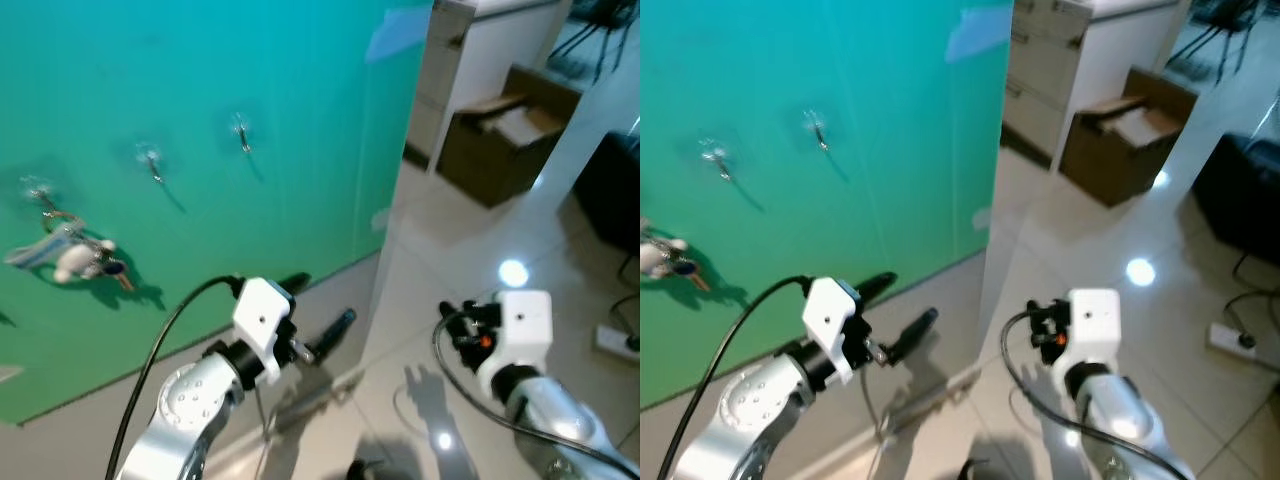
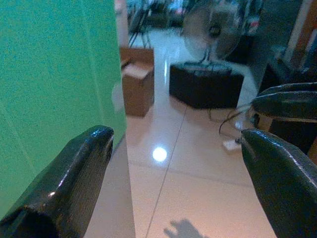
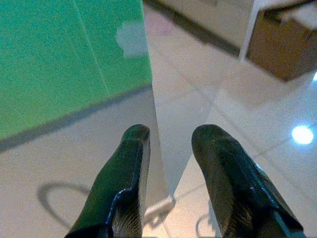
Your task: Hang keys on a hook
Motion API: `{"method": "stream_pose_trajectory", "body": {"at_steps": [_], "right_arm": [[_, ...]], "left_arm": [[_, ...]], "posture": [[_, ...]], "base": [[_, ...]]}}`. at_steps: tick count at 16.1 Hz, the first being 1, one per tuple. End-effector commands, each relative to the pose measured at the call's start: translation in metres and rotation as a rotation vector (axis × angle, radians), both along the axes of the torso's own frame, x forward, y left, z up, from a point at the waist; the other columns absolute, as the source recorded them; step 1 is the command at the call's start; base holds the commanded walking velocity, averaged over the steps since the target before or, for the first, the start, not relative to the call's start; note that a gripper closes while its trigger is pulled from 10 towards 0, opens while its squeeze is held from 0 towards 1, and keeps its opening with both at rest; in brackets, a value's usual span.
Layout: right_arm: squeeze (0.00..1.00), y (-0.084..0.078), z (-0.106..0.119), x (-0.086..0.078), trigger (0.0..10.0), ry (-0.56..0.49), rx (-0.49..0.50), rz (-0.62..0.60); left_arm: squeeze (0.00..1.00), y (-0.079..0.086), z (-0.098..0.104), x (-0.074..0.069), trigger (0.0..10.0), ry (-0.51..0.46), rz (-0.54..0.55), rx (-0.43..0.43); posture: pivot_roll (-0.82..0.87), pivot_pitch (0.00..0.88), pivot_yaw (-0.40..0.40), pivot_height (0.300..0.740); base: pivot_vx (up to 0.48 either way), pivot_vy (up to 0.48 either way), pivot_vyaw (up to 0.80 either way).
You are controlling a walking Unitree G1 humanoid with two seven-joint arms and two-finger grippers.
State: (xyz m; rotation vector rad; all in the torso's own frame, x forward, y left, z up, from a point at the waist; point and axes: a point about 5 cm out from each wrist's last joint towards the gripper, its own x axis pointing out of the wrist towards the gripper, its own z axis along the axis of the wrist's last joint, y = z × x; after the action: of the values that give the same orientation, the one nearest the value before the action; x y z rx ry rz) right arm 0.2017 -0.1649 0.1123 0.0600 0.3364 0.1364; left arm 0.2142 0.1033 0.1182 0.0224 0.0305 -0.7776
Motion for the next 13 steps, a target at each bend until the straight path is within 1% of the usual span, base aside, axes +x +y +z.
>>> {"method": "stream_pose_trajectory", "body": {"at_steps": [1,2,3,4,5,6,8,10,13], "right_arm": [[0.00,0.008,0.004,0.000,10.0,-0.011,0.033,0.037],[0.00,0.009,0.003,0.000,10.0,-0.004,0.028,0.026],[0.00,0.009,0.002,0.000,10.0,0.001,0.024,0.021],[0.00,0.008,0.001,-0.001,10.0,0.011,0.023,0.005],[0.00,0.007,-0.001,-0.001,10.0,0.019,0.015,-0.008],[0.00,0.005,-0.002,-0.001,10.0,0.026,0.009,-0.017],[0.00,0.004,-0.002,0.000,10.0,0.029,0.002,-0.024],[0.00,0.004,-0.001,0.002,10.0,0.028,-0.001,-0.028],[0.00,0.005,-0.001,0.003,10.0,0.028,-0.004,-0.030]], "left_arm": [[0.00,0.006,-0.001,0.000,10.0,0.003,0.018,0.019],[0.00,0.011,-0.003,0.006,10.0,-0.017,0.079,0.060],[0.00,0.013,-0.004,0.009,10.0,-0.026,0.112,0.086],[0.00,0.020,-0.009,0.016,10.0,-0.030,0.187,0.143],[0.00,0.024,-0.010,0.019,10.0,-0.020,0.213,0.157],[0.00,0.023,-0.008,0.018,10.0,-0.016,0.202,0.129],[0.00,0.021,-0.008,0.018,10.0,-0.018,0.194,0.122],[0.00,0.016,-0.009,0.017,10.0,-0.015,0.184,0.111],[0.00,0.014,-0.010,0.018,10.0,-0.014,0.183,0.110]], "posture": [[-0.06,0.000,0.045,0.740],[-0.06,0.000,0.045,0.740],[-0.06,0.000,0.045,0.740],[-0.06,0.000,0.045,0.740],[-0.06,0.000,0.045,0.740],[-0.06,0.000,0.045,0.740],[-0.06,0.000,0.043,0.740],[-0.07,0.000,0.042,0.740],[-0.07,0.000,0.040,0.740]], "base": [[0.000,0.000,-0.80],[0.000,0.000,-0.80],[0.000,0.000,-0.80],[0.000,0.000,-0.80],[0.000,0.000,-0.80],[0.000,0.000,0.00],[0.000,0.000,0.00],[0.000,0.000,-0.80],[-0.261,0.000,-0.80]]}}
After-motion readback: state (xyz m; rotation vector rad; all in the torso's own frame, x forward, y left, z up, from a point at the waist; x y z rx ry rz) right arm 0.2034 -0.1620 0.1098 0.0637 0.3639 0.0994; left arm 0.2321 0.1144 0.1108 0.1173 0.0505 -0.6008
